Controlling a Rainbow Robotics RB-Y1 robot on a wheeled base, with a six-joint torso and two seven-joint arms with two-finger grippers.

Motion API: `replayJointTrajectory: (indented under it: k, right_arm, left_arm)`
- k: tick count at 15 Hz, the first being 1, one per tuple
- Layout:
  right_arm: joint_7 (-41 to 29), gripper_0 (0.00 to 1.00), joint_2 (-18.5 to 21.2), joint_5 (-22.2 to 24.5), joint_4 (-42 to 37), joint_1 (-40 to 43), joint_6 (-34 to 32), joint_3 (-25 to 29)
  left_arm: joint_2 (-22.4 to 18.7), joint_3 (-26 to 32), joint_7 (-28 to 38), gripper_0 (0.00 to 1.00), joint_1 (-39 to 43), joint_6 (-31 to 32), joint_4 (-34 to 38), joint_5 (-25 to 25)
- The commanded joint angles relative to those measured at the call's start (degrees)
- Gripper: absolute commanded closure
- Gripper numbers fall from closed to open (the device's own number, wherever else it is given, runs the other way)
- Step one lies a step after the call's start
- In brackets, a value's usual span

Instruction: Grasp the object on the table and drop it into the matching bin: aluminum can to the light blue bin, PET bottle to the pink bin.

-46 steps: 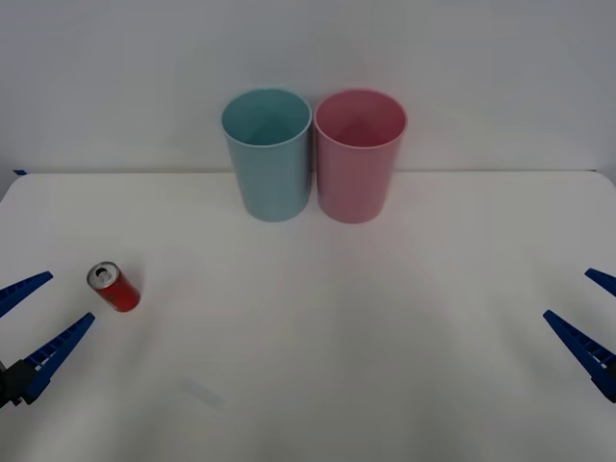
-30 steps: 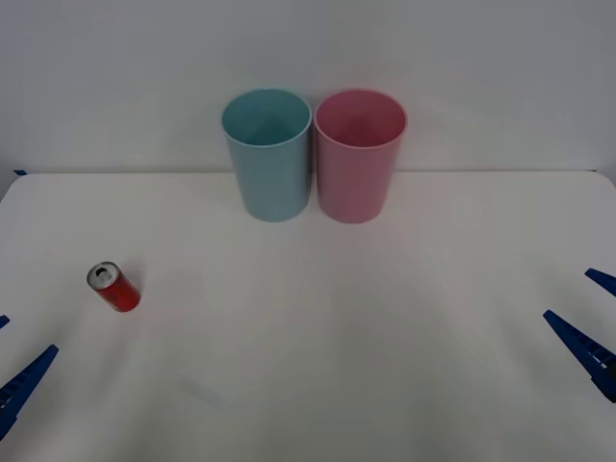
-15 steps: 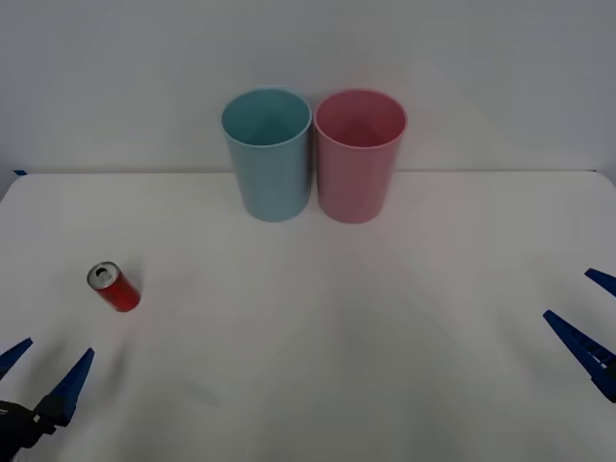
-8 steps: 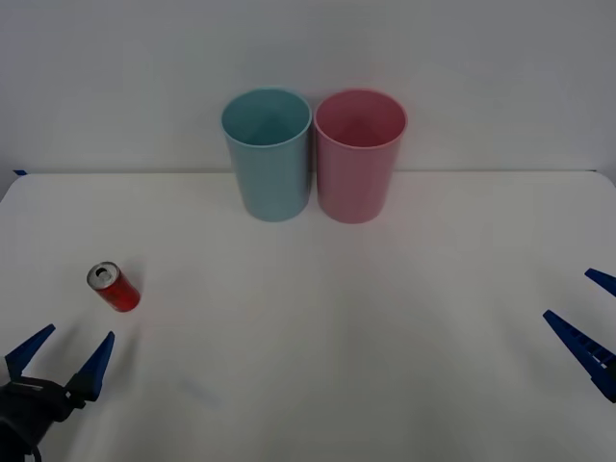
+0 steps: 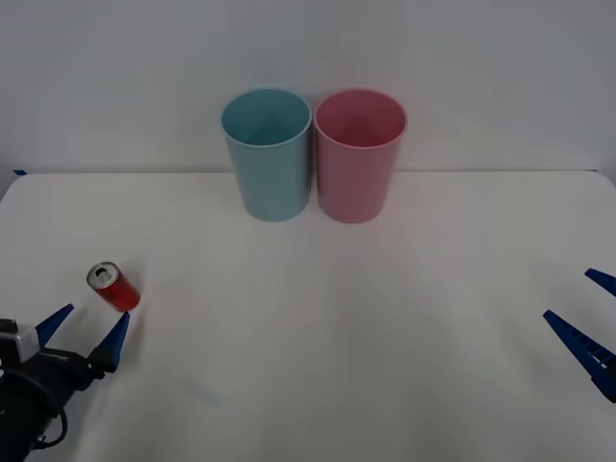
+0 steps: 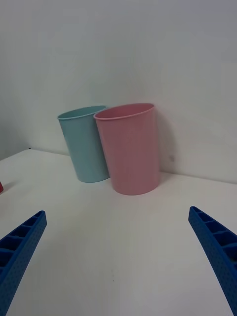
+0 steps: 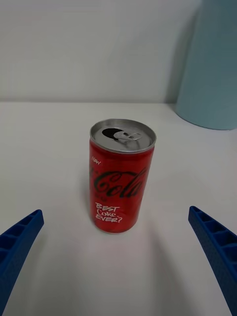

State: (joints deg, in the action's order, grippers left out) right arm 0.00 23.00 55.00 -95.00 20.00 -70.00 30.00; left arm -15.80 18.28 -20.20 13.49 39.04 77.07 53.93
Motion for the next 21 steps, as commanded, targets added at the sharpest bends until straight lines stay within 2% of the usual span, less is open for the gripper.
replayJointTrajectory:
  k: [1, 10, 13, 18, 19, 20, 21]
  right_arm:
    - [0.0, 0.00, 0.0, 0.0, 0.0, 0.0, 0.0, 0.0]
    - [0.0, 0.00, 0.0, 0.0, 0.0, 0.0, 0.0, 0.0]
    - [0.0, 0.00, 0.0, 0.0, 0.0, 0.0, 0.0, 0.0]
    - [0.0, 0.00, 0.0, 0.0, 0.0, 0.0, 0.0, 0.0]
    - [0.0, 0.00, 0.0, 0.0, 0.0, 0.0, 0.0, 0.0]
    - [0.0, 0.00, 0.0, 0.0, 0.0, 0.0, 0.0, 0.0]
    - [0.0, 0.00, 0.0, 0.0, 0.0, 0.0, 0.0, 0.0]
  left_arm:
    - [0.1, -0.2, -0.5, 0.00, -3.0, -0.2, -2.5, 0.6]
    - [0.7, -0.5, -1.2, 0.00, -11.6, -2.3, -9.4, 2.7]
    - [2.4, -0.3, -1.2, 0.00, -13.0, -3.6, -9.6, 4.8]
    - [2.6, -0.3, -1.4, 0.00, -13.1, -3.7, -9.5, 5.0]
    - [2.6, -0.3, -1.7, 0.55, -13.1, -3.6, -9.5, 5.0]
    - [2.5, -0.2, -1.9, 0.89, -13.1, -3.6, -9.5, 5.0]
    - [2.6, -0.1, -2.2, 1.00, -13.1, -3.6, -9.5, 5.0]
